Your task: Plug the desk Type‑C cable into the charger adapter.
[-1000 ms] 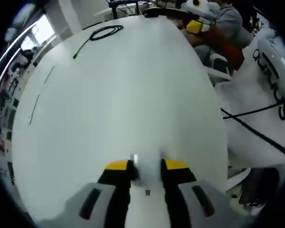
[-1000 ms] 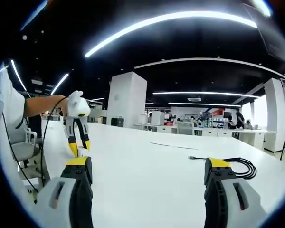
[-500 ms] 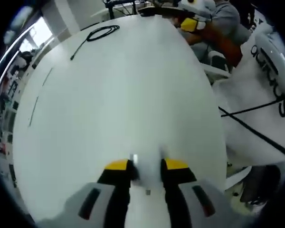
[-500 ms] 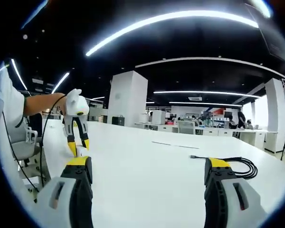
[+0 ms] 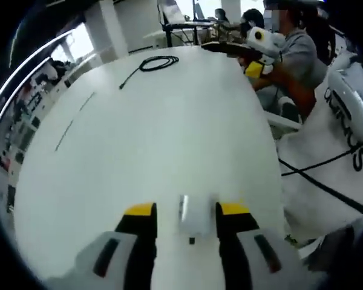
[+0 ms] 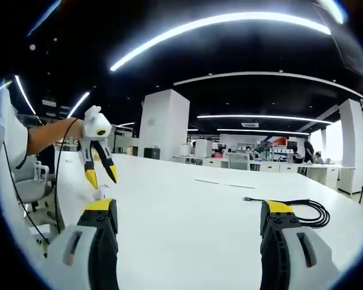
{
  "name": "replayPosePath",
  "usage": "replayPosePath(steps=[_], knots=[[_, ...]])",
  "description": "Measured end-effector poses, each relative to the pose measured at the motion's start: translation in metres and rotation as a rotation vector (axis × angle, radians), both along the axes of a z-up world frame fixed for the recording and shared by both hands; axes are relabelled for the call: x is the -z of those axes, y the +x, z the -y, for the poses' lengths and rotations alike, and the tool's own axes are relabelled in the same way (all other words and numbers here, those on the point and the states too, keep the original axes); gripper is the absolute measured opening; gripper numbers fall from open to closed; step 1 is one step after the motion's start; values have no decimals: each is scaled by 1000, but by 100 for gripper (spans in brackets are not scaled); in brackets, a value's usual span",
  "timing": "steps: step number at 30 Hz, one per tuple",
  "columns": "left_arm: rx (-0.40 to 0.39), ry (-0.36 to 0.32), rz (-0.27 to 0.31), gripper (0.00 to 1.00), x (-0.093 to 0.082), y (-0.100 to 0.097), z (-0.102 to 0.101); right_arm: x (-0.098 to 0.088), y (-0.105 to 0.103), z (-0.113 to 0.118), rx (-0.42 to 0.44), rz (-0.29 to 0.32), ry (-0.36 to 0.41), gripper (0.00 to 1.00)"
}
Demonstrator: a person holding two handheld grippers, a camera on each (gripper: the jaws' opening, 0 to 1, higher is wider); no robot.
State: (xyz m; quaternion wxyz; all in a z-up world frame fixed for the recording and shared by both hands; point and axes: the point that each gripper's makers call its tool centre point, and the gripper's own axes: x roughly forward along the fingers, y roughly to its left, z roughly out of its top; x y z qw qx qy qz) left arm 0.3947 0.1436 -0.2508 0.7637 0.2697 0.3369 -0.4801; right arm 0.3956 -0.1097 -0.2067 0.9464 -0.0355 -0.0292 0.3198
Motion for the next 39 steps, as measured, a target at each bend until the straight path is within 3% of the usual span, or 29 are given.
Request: replayPosePath(steps=[2, 11, 18, 22, 26, 36, 39], knots=[[-39, -95, 34, 37, -12, 2, 1, 1, 1, 0, 0, -3, 3, 100], [-191, -375, 179, 35, -38, -6, -2, 1, 1, -5, -11, -1, -5, 100], [-257, -487, 266, 38, -33, -19, 2, 2, 1, -10, -18, -3, -10, 100], [-373, -556, 379, 39, -43, -14, -9, 2, 1, -11, -20, -2, -16, 100], [-439, -633, 411, 40, -51, -18, -17, 3, 2, -10, -18, -3, -16, 100], [-544, -728, 452, 56, -48, -24, -31, 2, 2, -14, -22, -1, -21, 100], [-583, -743, 551, 60, -55, -22, -41, 4, 2, -15, -28, -4, -38, 100]])
